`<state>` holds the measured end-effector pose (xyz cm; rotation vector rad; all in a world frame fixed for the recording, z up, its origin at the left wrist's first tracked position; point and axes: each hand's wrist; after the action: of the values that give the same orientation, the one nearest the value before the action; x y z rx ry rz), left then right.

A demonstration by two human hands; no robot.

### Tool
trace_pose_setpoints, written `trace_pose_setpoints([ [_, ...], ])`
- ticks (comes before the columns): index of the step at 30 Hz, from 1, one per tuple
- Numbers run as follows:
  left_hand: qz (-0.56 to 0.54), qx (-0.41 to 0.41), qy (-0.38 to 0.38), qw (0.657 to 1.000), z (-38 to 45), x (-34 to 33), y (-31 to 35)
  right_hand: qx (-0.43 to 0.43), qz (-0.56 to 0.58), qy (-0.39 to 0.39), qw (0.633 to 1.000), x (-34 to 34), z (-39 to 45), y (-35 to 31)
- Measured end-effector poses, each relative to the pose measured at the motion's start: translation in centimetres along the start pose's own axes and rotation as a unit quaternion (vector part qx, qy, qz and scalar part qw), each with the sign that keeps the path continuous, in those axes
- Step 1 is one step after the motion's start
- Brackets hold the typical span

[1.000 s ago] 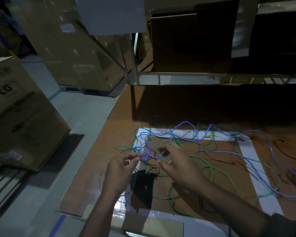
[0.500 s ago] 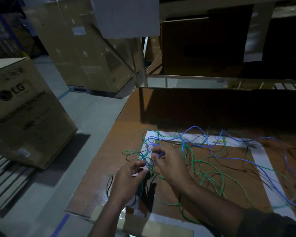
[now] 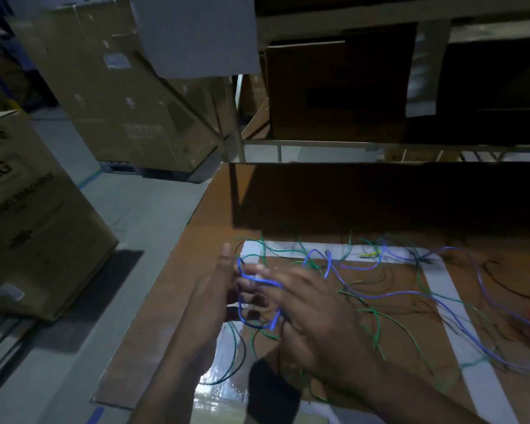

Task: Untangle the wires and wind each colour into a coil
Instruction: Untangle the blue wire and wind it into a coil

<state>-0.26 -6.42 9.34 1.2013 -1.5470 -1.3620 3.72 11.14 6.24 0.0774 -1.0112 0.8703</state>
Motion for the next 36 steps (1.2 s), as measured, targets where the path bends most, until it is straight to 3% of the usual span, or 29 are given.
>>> trace_pose_setpoints([
  [5,-0.006,0.022,-0.051,0.998,0.3,-2.5,-0.4,-0.004,0.071,-0.027,0.997,-0.7,-2.8,0.2],
  [9,-0.163,0.032,-0.043,0.985,0.5,-4.3,-0.4,-0.089,0.153,0.122,0.977,0.5,-4.2,1.3],
  [10,-0.222,0.025,-0.046,0.974,0.5,-4.4,-0.3,-0.125,0.155,0.125,0.972,0.8,-4.4,2.0],
  [15,-0.369,0.011,-0.121,0.921,0.4,-5.6,0.5,-0.195,0.172,-0.105,0.96,1.0,-4.9,4.6],
  [17,-0.385,0.005,-0.154,0.91,0.7,-6.1,0.7,-0.169,0.16,-0.121,0.965,0.9,-5.3,4.9],
  [20,-0.351,-0.016,-0.183,0.918,1.1,-6.5,1.2,-0.136,0.108,-0.095,0.98,2.2,-5.7,5.6],
  [26,-0.259,0.047,-0.12,0.957,2.2,-5.9,0.3,-0.177,0.074,0.0,0.981,6.3,-7.1,7.7],
  [29,-0.118,0.074,-0.058,0.989,2.2,-6.3,-0.4,-0.192,0.014,0.043,0.98,7.1,-7.6,8.5],
  [32,0.044,0.033,0.001,0.998,2.1,-6.2,-0.7,-0.196,0.033,0.07,0.978,7.8,-8.6,9.4],
  [34,0.046,0.013,0.015,0.999,1.8,-6.3,-0.8,-0.192,0.055,0.073,0.977,8.0,-9.3,10.0],
  [36,-0.033,0.013,-0.002,0.999,1.6,-6.5,-0.7,-0.193,0.054,0.073,0.977,8.0,-9.7,10.3],
])
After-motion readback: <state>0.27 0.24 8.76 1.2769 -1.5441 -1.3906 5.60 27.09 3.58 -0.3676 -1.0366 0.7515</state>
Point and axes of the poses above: each hand's wrist, its own z-axis towards the middle knuckle, its own x-axis out of the back of the hand, y = z × x, and after that the axes turned 7 degrees about -y, right-handed
